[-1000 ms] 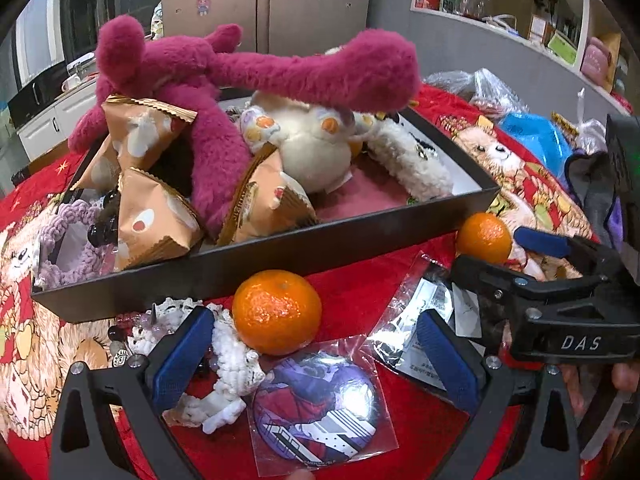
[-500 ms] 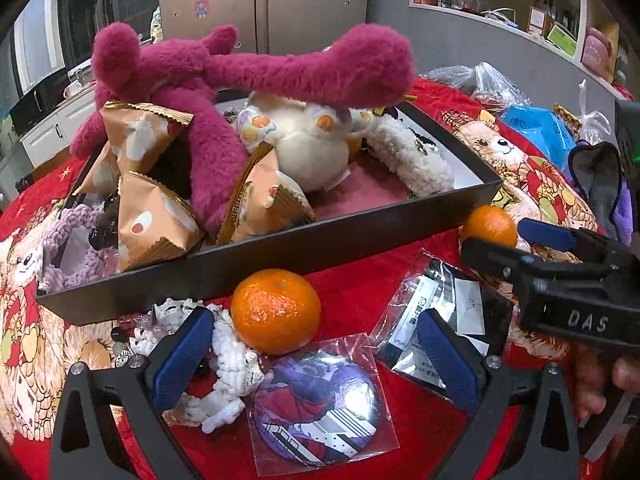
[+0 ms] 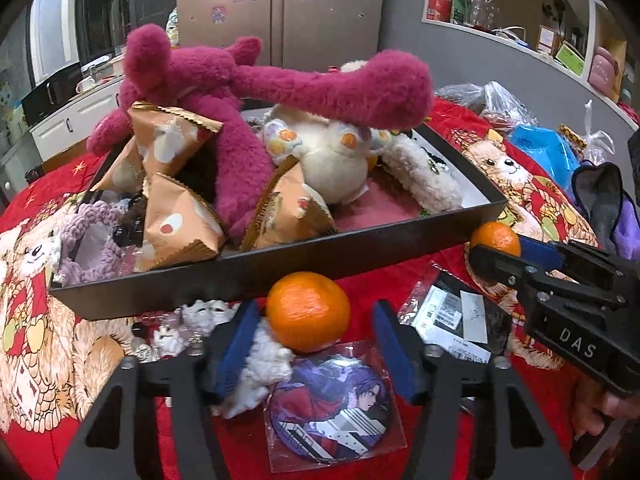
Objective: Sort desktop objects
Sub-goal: 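Move the left tool to an orange while the right tool approaches another orange, then lift both gripped oranges and carry them over the black tray box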
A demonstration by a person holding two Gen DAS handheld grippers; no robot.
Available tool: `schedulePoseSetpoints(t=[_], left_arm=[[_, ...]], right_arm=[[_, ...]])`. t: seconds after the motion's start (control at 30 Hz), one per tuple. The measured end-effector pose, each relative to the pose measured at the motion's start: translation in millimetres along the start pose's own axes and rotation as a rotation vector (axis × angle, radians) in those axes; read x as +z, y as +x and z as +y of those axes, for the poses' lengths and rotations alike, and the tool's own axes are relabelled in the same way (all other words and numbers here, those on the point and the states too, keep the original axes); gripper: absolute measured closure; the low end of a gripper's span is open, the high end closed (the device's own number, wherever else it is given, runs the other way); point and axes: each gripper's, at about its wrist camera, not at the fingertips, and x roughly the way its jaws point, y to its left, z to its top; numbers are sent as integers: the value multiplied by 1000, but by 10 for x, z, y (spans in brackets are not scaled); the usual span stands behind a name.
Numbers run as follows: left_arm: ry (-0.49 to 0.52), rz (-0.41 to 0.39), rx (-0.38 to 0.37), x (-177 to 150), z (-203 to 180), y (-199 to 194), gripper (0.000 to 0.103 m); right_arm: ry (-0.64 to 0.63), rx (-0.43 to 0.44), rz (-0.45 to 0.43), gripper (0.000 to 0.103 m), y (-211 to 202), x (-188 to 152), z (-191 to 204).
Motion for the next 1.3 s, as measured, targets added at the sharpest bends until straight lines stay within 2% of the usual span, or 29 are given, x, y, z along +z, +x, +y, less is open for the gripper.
schedulePoseSetpoints(t=[0.07,0.3,0.6,1.07,1.3], left_arm=[[-22,-13,-2,2,28,-15,64],[-56,-58,-59,-31,99,-127,64],[-41,-113,-107,-88,131,-307,65],[-49,-116,-80,-105,242,-332,64],[-48,-158,-74,-78,376,-427,64]], right_arm=[[-1,5,-11,70,-14,-1,-5],[28,33,-11,70,-8,-7,-76],[47,50,-17,70,-19,-16,-113],[-3,48,-80,70,-146,-23,-15],[13,123,-187,70,-347,-47,-30]])
